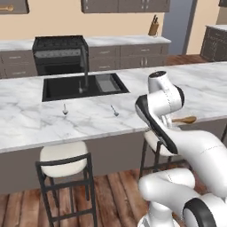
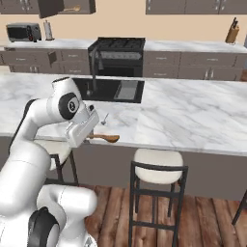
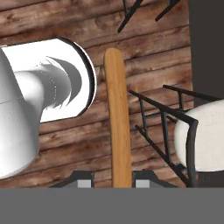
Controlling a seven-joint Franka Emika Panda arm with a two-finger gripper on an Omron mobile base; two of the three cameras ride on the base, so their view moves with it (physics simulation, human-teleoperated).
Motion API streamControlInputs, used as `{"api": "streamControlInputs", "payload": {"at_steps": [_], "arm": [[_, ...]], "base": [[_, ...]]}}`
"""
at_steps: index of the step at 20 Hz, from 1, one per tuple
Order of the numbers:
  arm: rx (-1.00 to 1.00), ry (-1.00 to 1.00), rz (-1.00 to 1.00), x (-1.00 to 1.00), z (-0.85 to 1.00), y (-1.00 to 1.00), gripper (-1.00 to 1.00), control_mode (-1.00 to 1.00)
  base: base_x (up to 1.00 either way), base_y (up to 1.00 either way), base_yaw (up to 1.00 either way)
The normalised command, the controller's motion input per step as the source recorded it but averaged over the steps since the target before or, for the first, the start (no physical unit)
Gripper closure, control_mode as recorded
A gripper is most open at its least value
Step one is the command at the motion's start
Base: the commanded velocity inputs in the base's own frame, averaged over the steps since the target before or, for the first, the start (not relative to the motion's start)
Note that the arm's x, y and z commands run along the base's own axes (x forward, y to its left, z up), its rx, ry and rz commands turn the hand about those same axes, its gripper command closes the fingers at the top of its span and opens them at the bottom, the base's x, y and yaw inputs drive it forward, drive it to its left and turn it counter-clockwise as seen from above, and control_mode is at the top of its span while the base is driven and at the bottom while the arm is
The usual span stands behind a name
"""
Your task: Organize the utensils by type. Pick up the wooden spoons from the counter and place them in the open cabinet. Then pick up the metallic utensils from the counter and place them in the open drawer.
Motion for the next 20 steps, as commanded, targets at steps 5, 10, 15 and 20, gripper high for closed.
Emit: {"api": "streamControlInputs", "payload": {"at_steps": [5,10,15,20], "arm": [[0.0,0.0,0.0,0.0,0.0,0.0,1.0,1.0],[0.0,0.0,0.0,0.0,0.0,0.0,1.0,1.0],[0.0,0.0,0.0,0.0,0.0,0.0,1.0,1.0],[0.0,0.0,0.0,0.0,0.0,0.0,1.0,1.0]], "base": [[-0.67,0.58,0.2],[-0.37,0.9,0.26],[-0.03,1.0,0.29],[0.0,1.0,0.31]]}}
